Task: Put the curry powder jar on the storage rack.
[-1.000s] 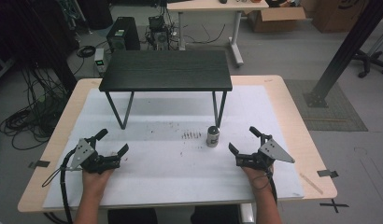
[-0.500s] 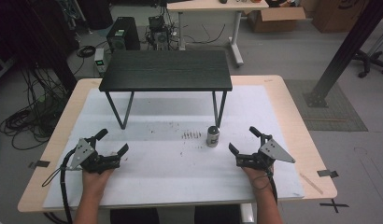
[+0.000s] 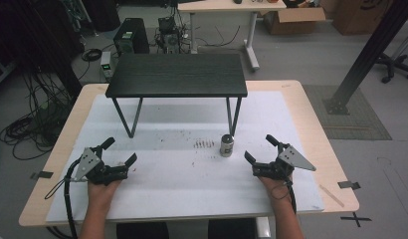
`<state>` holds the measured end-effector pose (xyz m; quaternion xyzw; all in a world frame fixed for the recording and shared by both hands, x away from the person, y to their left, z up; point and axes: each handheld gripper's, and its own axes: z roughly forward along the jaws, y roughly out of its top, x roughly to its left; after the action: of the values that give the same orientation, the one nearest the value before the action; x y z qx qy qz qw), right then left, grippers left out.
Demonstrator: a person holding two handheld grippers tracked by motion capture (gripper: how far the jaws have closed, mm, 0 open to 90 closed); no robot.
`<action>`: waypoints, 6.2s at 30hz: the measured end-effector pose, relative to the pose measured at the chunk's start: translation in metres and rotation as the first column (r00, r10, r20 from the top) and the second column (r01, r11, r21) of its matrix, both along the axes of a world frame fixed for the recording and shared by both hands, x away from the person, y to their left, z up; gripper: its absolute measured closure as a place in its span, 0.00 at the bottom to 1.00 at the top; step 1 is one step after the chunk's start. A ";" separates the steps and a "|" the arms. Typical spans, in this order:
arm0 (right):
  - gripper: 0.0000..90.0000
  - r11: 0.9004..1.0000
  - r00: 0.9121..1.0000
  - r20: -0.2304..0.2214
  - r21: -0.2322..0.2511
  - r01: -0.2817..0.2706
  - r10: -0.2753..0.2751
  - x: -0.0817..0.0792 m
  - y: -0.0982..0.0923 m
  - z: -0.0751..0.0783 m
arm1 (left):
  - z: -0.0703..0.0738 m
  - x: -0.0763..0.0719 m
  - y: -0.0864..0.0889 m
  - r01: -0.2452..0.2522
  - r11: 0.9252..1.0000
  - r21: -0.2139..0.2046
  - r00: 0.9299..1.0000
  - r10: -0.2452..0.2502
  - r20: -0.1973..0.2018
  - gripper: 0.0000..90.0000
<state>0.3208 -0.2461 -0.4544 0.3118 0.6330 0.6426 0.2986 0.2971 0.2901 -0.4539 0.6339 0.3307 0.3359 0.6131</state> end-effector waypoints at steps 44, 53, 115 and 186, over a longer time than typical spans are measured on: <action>0.00 0.975 0.966 -0.137 -0.008 -0.222 0.219 0.038 0.040 0.030 | 0.000 0.000 0.000 0.001 1.000 -0.001 1.000 -0.001 0.000 0.00; 0.00 0.966 0.951 -0.187 -0.038 -0.256 0.245 0.045 0.050 0.028 | 0.000 0.000 0.000 0.001 1.000 -0.002 1.000 -0.001 0.000 0.00; 0.52 0.955 0.911 -0.362 -0.142 -0.260 0.195 0.059 0.068 0.010 | 0.000 0.000 0.001 0.000 1.000 -0.007 1.000 0.000 -0.001 0.00; 0.53 0.886 0.889 -0.265 -0.181 -0.426 0.373 0.072 0.104 0.211 | 0.000 0.000 0.001 0.000 1.000 -0.006 1.000 0.000 -0.001 0.00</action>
<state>0.3926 -0.1417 -0.2431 0.2063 0.7845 0.5722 0.1209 0.2970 0.2907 -0.4540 0.6320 0.3321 0.3347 0.6150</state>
